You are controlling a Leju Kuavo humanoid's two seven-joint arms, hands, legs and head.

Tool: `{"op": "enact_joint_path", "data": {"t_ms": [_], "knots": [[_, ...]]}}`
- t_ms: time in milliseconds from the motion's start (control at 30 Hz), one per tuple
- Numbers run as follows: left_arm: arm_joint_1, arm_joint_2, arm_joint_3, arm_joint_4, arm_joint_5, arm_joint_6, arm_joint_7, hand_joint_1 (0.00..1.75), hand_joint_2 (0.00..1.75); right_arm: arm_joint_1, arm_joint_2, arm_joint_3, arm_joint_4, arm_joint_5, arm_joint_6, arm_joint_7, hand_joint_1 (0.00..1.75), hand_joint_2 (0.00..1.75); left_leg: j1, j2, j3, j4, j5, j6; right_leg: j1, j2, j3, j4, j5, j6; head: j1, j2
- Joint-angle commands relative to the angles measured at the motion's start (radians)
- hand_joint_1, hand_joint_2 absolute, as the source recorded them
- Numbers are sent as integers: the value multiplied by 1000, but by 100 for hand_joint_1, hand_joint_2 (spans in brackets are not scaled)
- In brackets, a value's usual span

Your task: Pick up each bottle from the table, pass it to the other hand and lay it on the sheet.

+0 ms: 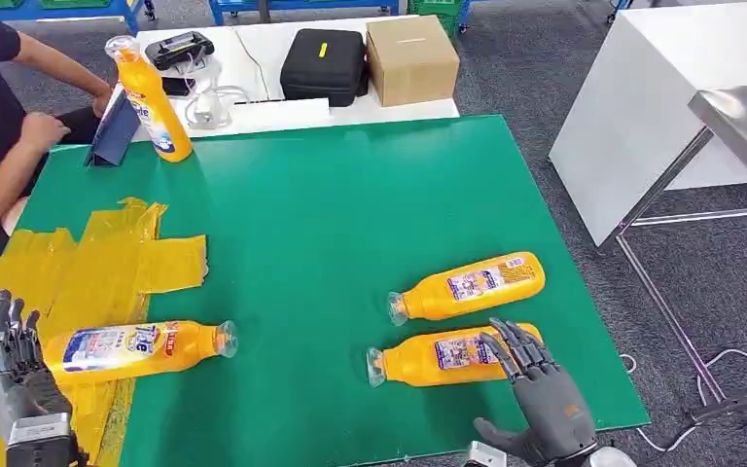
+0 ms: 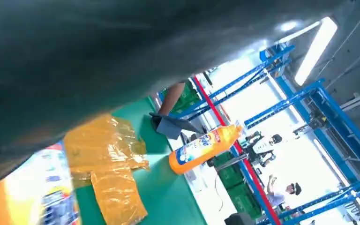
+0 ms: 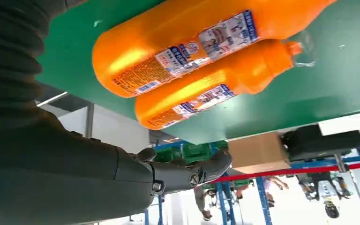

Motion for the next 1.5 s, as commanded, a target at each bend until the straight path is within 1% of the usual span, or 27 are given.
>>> {"op": "enact_joint_path", "data": {"t_ms": [33,100,133,200,333,533,667,933,1000,1033,1100,1133,1167,1233,1267,1333,1400,1500], "knots": [[-9,-27,8,3,-3,0,2,0,0,-21,33,-35,71,-1,9,-5,0,175,3,-2,4,1,-3,-2,3,0,5,-1,-2,-3,0,0],[-9,-27,8,3,-3,0,2,0,0,-21,33,-35,71,-1,9,-5,0,175,4,-2,6,2,-5,-2,4,1,7,-1,-3,-4,0,0],[-9,-27,8,3,-3,0,2,0,0,-21,33,-35,71,-1,9,-5,0,175,2,-1,3,0,-2,-1,2,1,3,-1,-1,-2,0,0],[-17,-16,-13,9,-10,3,12,0,0,-24,55,-69,98,-3,44,-13,0,175,3,-2,4,1,-3,-2,3,1,5,-1,-2,-3,0,0],[-33,-1,-34,29,-10,10,27,0,0,-69,90,-105,181,-21,87,-47,0,175,2,-2,2,-1,0,-1,2,0,3,-2,0,-2,0,0],[-62,13,-58,55,-14,0,33,0,0,-151,146,-116,335,-8,148,-73,0,175,3,-1,4,-1,0,-2,3,1,4,-3,1,-2,0,0],[-75,20,-77,69,-16,0,44,0,0,-175,156,-112,402,10,181,-69,0,175,3,-2,5,-2,0,-2,3,0,6,-4,0,-3,0,0],[-87,24,-88,93,-6,-8,53,0,0,-206,167,-119,492,42,191,-49,0,175,1,-1,3,-1,0,-1,1,0,4,-2,0,-1,0,0],[-90,25,-88,96,-3,-14,52,0,0,-211,170,-119,509,56,197,-45,0,175,3,-3,5,-1,-1,-2,3,-1,7,-3,-1,-3,0,0],[-93,24,-89,99,-2,-15,51,0,0,-215,172,-118,521,62,200,-44,0,175,2,-3,4,-2,0,-1,2,-1,5,-3,0,-2,0,0],[-99,25,-93,106,-2,-17,50,0,0,-222,157,-104,541,78,224,-39,0,175,2,-2,3,-1,0,-1,1,-1,4,-2,0,-1,0,0],[-107,28,-97,117,-1,-20,50,0,0,-220,133,-91,551,72,255,-34,9,175,2,-3,5,-1,0,-1,2,-2,6,-3,0,-2,0,0],[-113,30,-100,126,-1,-20,50,0,0,-215,113,-84,555,65,276,-31,136,175,3,-3,6,-1,-1,-2,3,-1,7,-3,-1,-3,0,0],[-117,31,-101,132,-1,-19,49,0,0,-206,99,-83,559,62,281,-32,136,175,1,-4,5,-1,0,-1,1,-2,5,-2,0,-1,0,0],[-120,33,-102,137,0,-19,49,0,0,-202,90,-76,558,56,290,-32,175,175,1,-5,6,-1,0,-1,1,-3,6,-2,-1,-1,0,0],[-128,38,-106,149,6,-21,48,0,0,-188,53,-40,552,19,326,-18,175,175,2,-4,8,0,-2,0,2,-3,-1,-2,-2,-2,0,0],[-140,40,-106,166,11,-23,46,0,0,-171,25,-8,545,-2,336,-10,175,175,2,-8,11,-1,-3,1,2,-6,2,-3,-4,0,0,0],[-146,41,-108,176,13,-22,45,0,0,-169,10,20,546,-27,335,6,175,175,3,-10,14,-1,-3,2,3,-8,7,-5,-5,0,0,0]]}}
